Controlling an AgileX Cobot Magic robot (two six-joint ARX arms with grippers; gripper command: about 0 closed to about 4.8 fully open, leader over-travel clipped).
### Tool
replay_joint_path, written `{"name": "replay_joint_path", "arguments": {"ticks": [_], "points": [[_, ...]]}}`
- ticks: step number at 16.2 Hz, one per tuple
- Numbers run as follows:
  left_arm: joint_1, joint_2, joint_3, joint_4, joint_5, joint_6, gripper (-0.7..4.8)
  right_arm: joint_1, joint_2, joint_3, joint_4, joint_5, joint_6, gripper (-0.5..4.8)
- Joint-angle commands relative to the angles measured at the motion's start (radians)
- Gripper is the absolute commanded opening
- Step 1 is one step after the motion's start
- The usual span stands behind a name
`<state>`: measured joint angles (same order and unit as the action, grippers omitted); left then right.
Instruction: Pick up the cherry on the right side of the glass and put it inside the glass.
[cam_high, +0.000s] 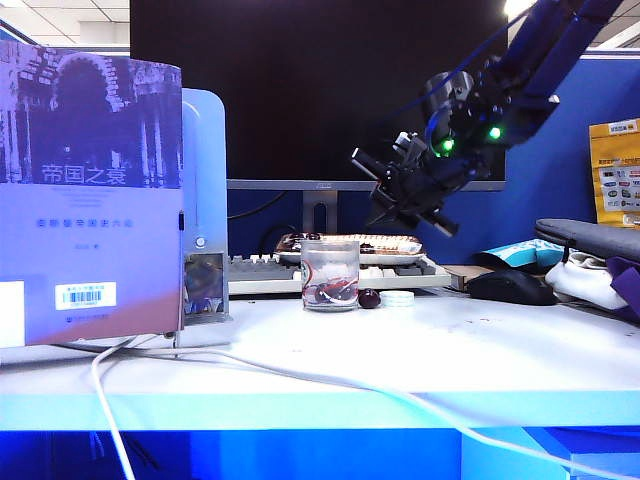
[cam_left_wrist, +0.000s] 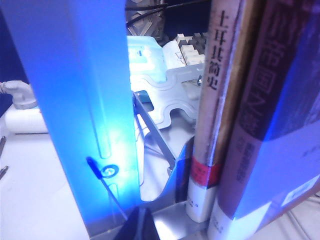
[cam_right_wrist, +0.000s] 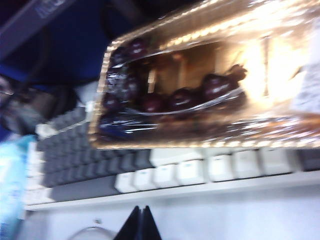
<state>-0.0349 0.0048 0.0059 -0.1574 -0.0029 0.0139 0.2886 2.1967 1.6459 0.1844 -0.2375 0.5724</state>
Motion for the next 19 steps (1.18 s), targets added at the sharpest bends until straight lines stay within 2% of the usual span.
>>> {"name": "replay_joint_path", "arguments": {"ticks": [1,5,6,12,19], "points": [[0.001,-0.003,-0.001,-0.012,0.003,0.004,-0.05,0.002,0.000,0.008,-0.082,0.016,-0.084,-0.05],[0.001,-0.003,-0.001,-0.012,0.004,0.004,-0.05,0.002,0.006,0.008,-0.114,0.025,-0.105,-0.05],[0.001,-0.003,-0.001,-0.012,0.003,0.004,-0.05,0.002,0.018,0.008,-0.118,-0.032,-0.104,-0.05],[0.001,-0.003,0.000,-0.012,0.004,0.004,-0.05,0.002,0.026,0.008,-0.141,-0.222,-0.105,-0.05],[0.001,-0.003,-0.001,-0.012,0.004,0.004,-0.05,0.010,0.027,0.008,-0.164,-0.371,-0.112,-0.05]]}}
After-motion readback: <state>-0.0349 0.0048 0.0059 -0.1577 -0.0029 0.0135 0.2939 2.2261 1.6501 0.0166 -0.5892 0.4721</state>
